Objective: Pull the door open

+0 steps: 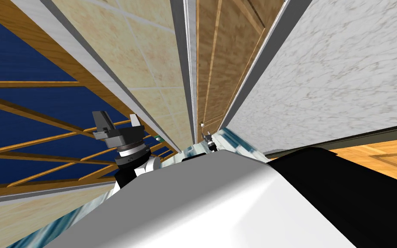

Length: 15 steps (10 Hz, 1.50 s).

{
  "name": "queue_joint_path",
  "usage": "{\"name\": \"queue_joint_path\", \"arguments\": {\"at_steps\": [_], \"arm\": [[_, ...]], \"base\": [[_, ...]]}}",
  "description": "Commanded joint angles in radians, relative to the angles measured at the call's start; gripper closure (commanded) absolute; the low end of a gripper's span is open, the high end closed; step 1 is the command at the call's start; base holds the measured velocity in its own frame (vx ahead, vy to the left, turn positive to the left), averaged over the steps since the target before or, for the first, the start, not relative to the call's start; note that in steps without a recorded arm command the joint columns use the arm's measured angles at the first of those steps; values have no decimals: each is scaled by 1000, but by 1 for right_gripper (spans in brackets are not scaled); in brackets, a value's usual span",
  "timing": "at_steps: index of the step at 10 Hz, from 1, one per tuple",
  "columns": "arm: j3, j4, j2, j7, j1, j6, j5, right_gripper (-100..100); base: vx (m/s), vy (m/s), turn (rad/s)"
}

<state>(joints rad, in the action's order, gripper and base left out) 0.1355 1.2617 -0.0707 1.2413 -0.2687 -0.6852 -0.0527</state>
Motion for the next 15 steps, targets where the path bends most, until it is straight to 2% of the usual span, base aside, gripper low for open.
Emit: {"name": "queue_joint_path", "arguments": {"at_steps": [1,14,15], "arm": [[3,-27,1,32,4,-9,-1,-100],[29,-208,32,271,37,-55,-13,-100],[28,-202,30,257,37,-54,-12,-100]], "base": [[40,-89,101],[48,-103,90],[29,-63,27]]}}
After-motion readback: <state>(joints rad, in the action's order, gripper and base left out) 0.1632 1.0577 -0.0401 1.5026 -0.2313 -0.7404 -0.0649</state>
